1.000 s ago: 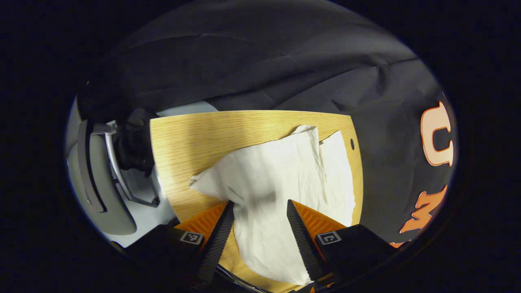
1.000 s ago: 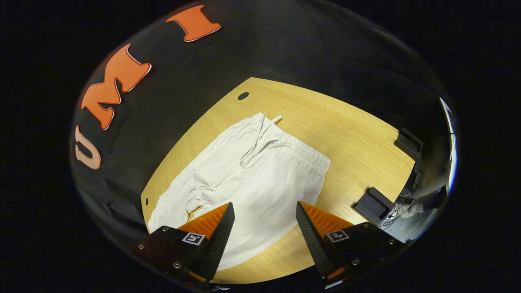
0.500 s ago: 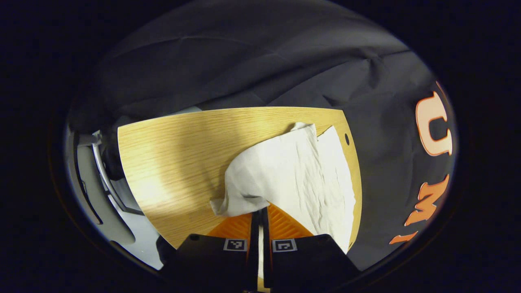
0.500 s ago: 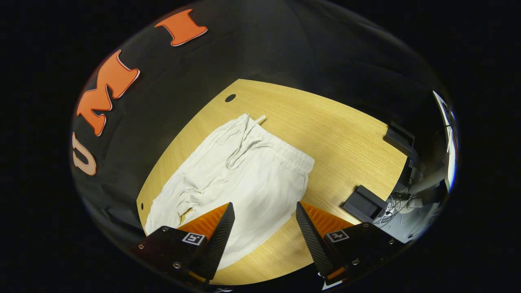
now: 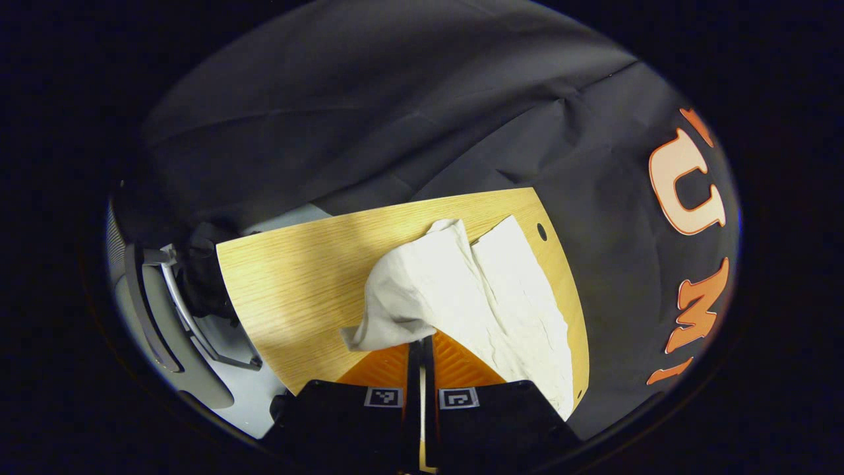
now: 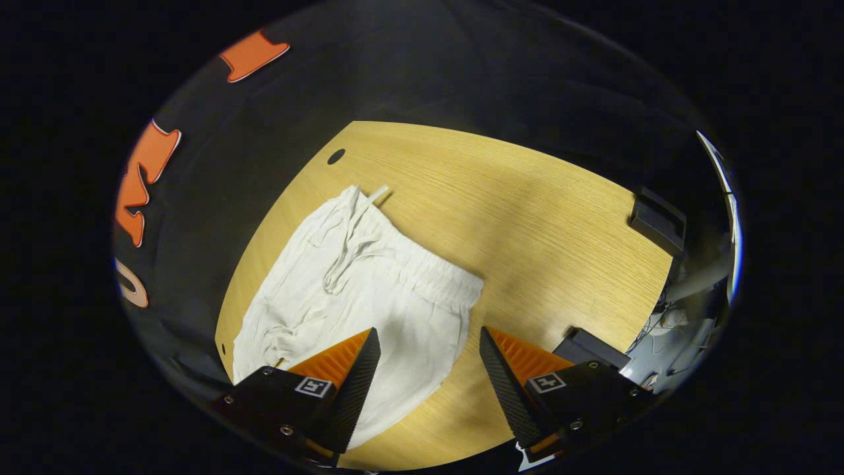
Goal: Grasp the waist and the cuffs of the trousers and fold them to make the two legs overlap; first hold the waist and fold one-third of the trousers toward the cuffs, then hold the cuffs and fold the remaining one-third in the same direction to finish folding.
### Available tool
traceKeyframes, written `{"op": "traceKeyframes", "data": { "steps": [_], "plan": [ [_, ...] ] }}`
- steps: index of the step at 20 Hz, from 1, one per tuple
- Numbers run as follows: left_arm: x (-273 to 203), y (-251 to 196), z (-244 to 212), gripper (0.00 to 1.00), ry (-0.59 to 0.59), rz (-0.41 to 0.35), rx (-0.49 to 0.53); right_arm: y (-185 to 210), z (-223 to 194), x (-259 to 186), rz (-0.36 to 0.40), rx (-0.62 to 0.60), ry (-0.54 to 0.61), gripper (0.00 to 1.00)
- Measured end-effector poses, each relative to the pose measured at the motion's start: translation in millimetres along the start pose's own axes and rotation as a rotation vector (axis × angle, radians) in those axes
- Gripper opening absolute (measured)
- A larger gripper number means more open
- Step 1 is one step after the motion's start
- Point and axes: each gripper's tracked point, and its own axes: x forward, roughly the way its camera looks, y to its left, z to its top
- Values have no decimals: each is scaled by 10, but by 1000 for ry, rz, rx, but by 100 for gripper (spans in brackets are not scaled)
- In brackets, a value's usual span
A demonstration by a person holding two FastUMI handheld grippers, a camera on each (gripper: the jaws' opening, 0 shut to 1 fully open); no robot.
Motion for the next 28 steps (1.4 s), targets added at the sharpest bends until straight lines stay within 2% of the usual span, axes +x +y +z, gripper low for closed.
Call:
{"op": "traceKeyframes", "data": {
  "steps": [2,6,8,10,11,12,13,15,19,22,25,28],
  "plan": [
    [-57,-72,35,6,-4,-4,2,-34,49,109,-15,28,3,92],
    [-213,-360,129,6,-19,-22,80,-65,67,268,-41,51,34,84],
    [-271,-497,161,6,-22,-27,129,-64,55,352,-51,76,47,77],
    [-310,-597,186,6,-23,-26,183,-51,27,443,-53,108,55,66],
    [-310,-645,173,6,-18,-31,203,-66,46,397,-55,114,63,48],
    [-302,-685,161,6,-12,-30,220,-72,38,434,-48,122,68,49],
    [-296,-700,148,6,-3,-22,232,-61,37,453,-38,141,72,29],
    [-276,-735,158,6,9,-7,241,-17,39,443,-1,178,75,12],
    [-286,-754,285,6,-4,2,224,-61,166,312,27,192,59,5],
    [-253,-737,346,7,-7,8,187,29,306,205,68,206,40,5],
    [-225,-744,371,6,-11,12,186,82,372,143,79,192,41,5],
    [-238,-930,425,7,-29,-8,183,208,480,54,99,190,44,5]
  ]
}}
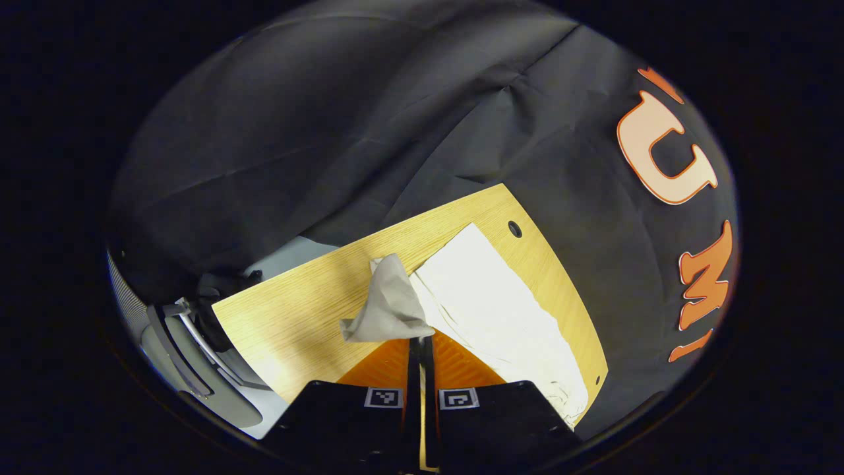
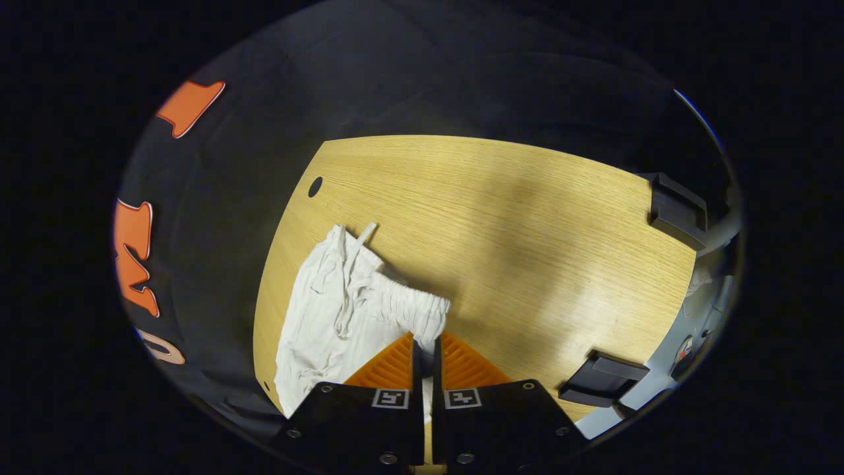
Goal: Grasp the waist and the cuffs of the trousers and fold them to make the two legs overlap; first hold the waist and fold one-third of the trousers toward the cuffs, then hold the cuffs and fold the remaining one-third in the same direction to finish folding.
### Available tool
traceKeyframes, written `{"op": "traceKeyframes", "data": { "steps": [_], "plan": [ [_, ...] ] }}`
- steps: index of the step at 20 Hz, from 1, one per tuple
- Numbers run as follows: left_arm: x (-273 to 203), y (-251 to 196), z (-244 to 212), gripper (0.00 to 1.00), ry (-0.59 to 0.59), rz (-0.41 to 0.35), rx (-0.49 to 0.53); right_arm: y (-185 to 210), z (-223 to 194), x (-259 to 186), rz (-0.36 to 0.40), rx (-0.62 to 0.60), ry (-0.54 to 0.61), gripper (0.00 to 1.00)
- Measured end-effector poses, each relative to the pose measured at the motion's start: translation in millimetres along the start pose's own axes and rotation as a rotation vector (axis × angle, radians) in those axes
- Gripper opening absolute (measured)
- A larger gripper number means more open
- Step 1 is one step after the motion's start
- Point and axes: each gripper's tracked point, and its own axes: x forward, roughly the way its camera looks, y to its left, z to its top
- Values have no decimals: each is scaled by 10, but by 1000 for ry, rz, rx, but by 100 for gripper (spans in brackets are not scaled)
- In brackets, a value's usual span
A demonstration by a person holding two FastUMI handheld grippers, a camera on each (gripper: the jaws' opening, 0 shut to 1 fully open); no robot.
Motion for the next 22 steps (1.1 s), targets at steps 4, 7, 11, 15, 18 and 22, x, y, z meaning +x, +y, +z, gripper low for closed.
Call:
{"op": "traceKeyframes", "data": {
  "steps": [4,7,11,15,18,22],
  "plan": [
    [60,-244,184,6,-21,-11,53,232,80,-114,41,17,39,5],
    [167,-385,307,6,-6,-14,103,392,149,-150,38,-6,43,5],
    [419,-606,514,6,31,-45,160,667,226,-139,44,-6,29,5],
    [703,-814,681,6,64,-75,203,993,334,-79,57,13,14,5],
    [981,-1016,782,6,86,-92,222,1220,424,-2,62,9,14,5],
    [1339,-1111,854,6,101,-76,227,1485,528,181,78,18,22,5]
  ]
}}
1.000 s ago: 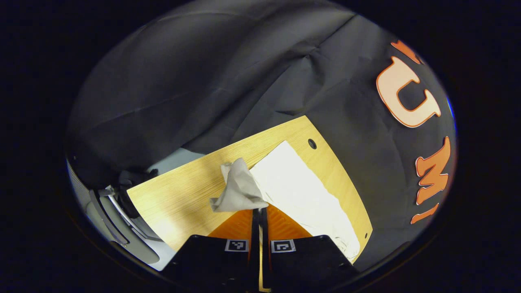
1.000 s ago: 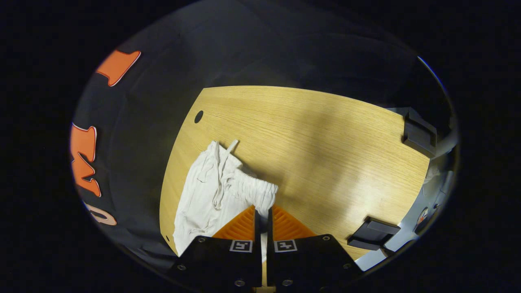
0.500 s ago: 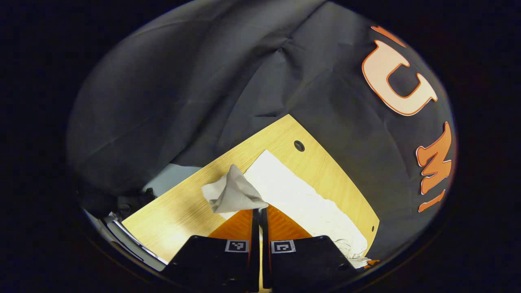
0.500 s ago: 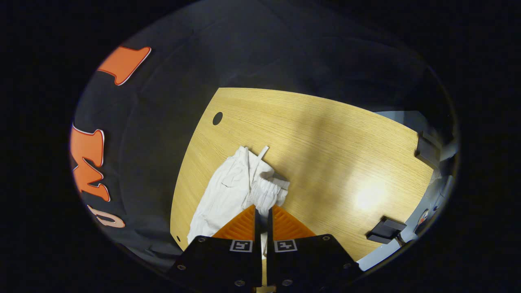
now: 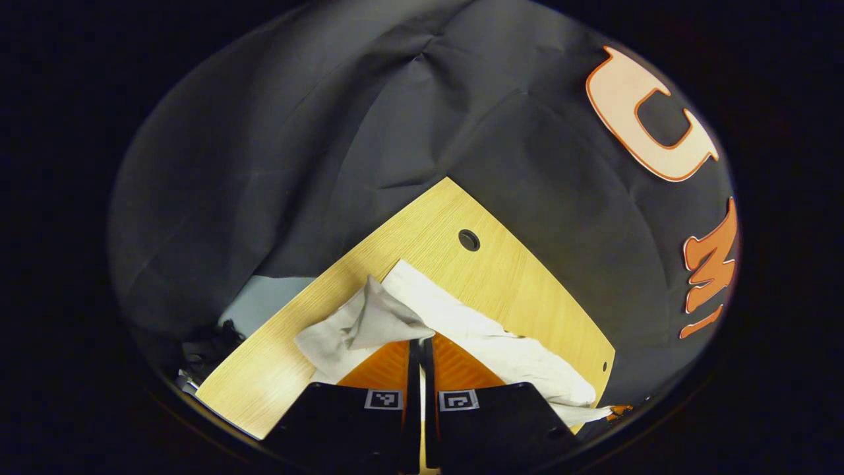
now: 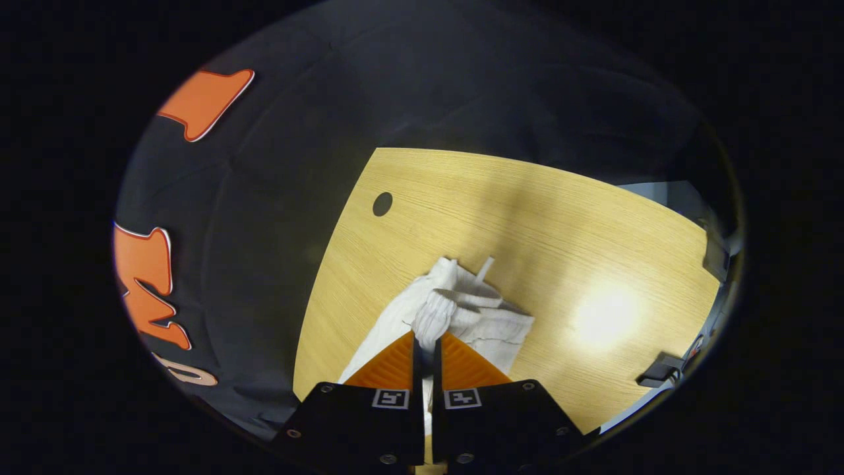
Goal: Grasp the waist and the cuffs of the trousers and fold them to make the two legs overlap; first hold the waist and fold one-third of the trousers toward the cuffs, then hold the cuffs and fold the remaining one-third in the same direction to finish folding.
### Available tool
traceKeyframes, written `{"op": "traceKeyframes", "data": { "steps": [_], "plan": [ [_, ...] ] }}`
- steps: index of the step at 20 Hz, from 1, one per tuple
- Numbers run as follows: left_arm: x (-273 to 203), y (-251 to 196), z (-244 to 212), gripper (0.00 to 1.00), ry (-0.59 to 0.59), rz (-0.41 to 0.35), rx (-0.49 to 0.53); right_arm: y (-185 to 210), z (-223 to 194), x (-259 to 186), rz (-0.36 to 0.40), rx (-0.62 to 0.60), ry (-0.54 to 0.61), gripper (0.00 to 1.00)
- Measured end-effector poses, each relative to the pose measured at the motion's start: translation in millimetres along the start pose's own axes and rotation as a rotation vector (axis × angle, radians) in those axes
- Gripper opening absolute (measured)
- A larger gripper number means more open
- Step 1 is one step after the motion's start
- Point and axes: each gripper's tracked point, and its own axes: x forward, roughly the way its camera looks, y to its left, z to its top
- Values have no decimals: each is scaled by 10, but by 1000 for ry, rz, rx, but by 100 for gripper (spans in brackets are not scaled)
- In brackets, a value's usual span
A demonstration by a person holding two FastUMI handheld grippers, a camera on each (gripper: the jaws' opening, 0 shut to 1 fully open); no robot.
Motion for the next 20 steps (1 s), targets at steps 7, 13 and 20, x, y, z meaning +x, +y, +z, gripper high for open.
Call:
{"op": "traceKeyframes", "data": {
  "steps": [7,13,20],
  "plan": [
    [525,-76,68,8,25,45,-31,318,144,434,52,35,-3,5],
    [689,-89,61,23,16,58,-13,631,271,708,159,38,-47,11],
    [468,-481,64,100,-10,-5,115,349,383,551,122,-101,-94,62]
  ]
}}
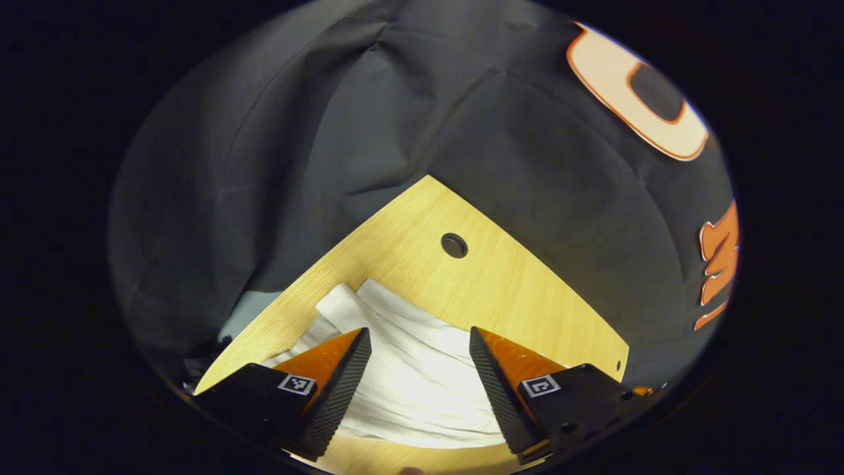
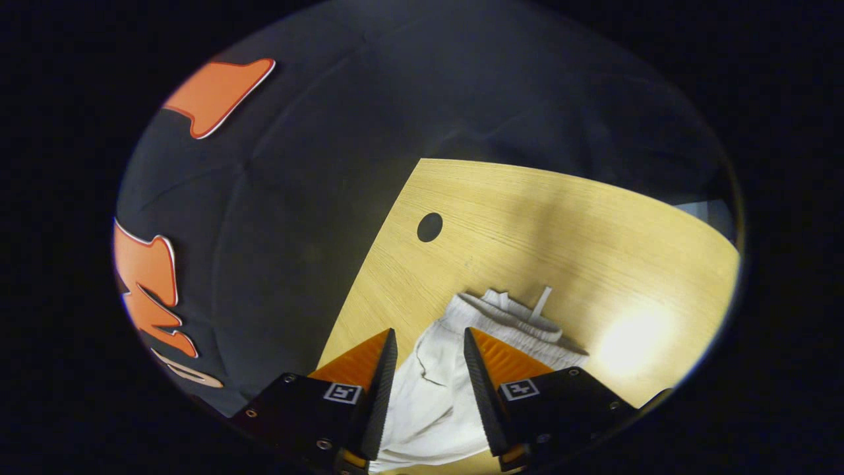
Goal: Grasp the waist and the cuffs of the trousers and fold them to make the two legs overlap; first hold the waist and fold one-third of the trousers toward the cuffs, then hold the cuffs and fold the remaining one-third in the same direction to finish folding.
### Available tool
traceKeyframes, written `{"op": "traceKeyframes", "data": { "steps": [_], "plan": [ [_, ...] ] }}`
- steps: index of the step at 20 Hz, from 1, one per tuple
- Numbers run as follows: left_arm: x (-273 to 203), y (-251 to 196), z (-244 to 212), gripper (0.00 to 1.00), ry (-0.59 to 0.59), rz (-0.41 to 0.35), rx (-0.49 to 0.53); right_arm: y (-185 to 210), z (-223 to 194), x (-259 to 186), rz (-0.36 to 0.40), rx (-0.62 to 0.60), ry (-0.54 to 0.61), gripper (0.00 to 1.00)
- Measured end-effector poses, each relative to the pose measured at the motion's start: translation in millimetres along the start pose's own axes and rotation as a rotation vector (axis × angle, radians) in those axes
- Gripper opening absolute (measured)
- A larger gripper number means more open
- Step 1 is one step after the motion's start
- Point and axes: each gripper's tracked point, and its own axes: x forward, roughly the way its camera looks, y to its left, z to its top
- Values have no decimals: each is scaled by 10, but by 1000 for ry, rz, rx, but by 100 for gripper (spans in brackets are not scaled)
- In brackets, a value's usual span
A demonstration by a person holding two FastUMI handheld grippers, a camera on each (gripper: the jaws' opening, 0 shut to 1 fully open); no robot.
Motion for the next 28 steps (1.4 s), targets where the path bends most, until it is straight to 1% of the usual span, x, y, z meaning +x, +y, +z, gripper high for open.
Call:
{"op": "traceKeyframes", "data": {
  "steps": [1,3,4,5,6,7,8,9,10,11,12,15,16,18,20,22,25,28],
  "plan": [
    [-50,-73,12,100,-9,-13,26,-81,8,-25,-18,-17,-1,68],
    [-147,-240,9,99,-17,-32,76,-253,5,-94,-46,-42,1,76],
    [-196,-297,-9,96,-16,-41,96,-332,-20,-119,-57,-48,11,67],
    [-238,-379,-32,100,-16,-54,113,-408,-31,-134,-65,-49,15,80],
    [-285,-444,-70,99,-15,-66,128,-487,-58,-148,-72,-50,19,80],
    [-343,-500,-98,99,-12,-75,142,-564,-82,-159,-79,-51,25,71],
    [-378,-557,-139,100,-13,-86,152,-650,-114,-153,-88,-42,32,81],
    [-425,-625,-174,99,-13,-101,162,-694,-169,-157,-86,-32,46,82],
    [-481,-703,-223,96,-20,-116,173,-736,-212,-157,-82,-20,53,81],
    [-534,-773,-267,99,-20,-129,188,-783,-263,-144,-77,-13,61,82],
    [-590,-812,-330,100,-22,-134,204,-824,-311,-147,-73,-7,66,81],
    [-752,-988,-465,99,-37,-147,253,-905,-477,-139,-60,8,90,81],
    [-805,-1039,-521,96,-41,-147,269,-937,-531,-139,-56,9,96,81],
    [-914,-1126,-638,99,-51,-148,308,-969,-610,-134,-49,10,109,81],
    [-1025,-1228,-736,99,-61,-148,349,-988,-649,-94,-40,13,111,82],
    [-1101,-1323,-835,99,-68,-159,363,-972,-643,-43,-18,18,99,82],
    [-1194,-1428,-961,99,-67,-166,364,-993,-689,83,-7,29,104,81],
    [-1259,-1471,-1095,99,-63,-163,378,-912,-594,170,44,51,66,81]
  ]
}}
